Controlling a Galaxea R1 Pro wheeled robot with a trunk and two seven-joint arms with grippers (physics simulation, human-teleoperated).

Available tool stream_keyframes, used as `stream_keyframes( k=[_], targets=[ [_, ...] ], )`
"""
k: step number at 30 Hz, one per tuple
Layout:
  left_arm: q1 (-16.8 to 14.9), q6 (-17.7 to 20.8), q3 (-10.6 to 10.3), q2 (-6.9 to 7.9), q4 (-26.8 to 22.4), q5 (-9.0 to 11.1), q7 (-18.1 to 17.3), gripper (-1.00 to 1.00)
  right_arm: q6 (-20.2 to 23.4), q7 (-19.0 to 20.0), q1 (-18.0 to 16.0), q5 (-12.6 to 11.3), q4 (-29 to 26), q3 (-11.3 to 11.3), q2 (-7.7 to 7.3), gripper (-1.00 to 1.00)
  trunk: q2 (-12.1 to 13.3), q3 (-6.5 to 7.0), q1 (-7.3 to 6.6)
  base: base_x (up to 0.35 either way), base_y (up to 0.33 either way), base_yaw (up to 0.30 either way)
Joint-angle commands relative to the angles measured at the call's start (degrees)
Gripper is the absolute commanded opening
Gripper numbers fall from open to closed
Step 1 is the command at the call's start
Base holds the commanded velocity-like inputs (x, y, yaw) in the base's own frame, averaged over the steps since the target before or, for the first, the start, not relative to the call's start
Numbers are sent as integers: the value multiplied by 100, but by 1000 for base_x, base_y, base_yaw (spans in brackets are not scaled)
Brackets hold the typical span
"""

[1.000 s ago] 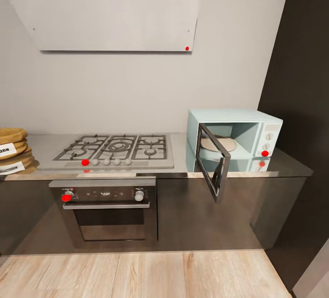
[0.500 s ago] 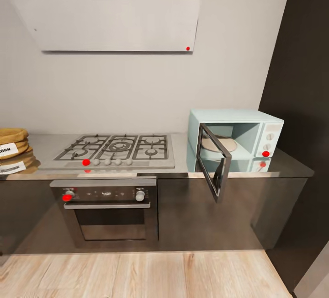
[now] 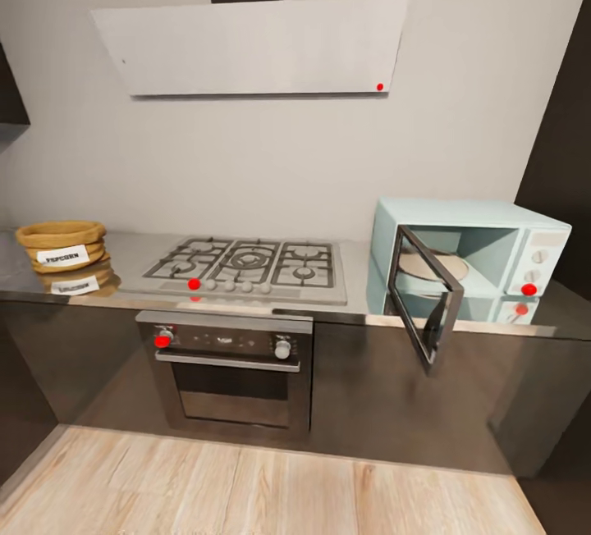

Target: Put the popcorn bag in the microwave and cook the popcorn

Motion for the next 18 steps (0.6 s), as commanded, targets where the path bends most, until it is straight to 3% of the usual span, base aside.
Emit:
stream_keyframes(
  k=[1,18],
  targets=[
    [-1,-13,11,-1,1,47,-1,100,-30,-17,-5,50,19,-48,-5,100,-3,-5,0,0,0,276],
    [-1,-20,12,-1,-5,43,-1,100,-34,-22,-3,54,19,-38,23,100,-3,-5,0,0,0,276]
  ],
)
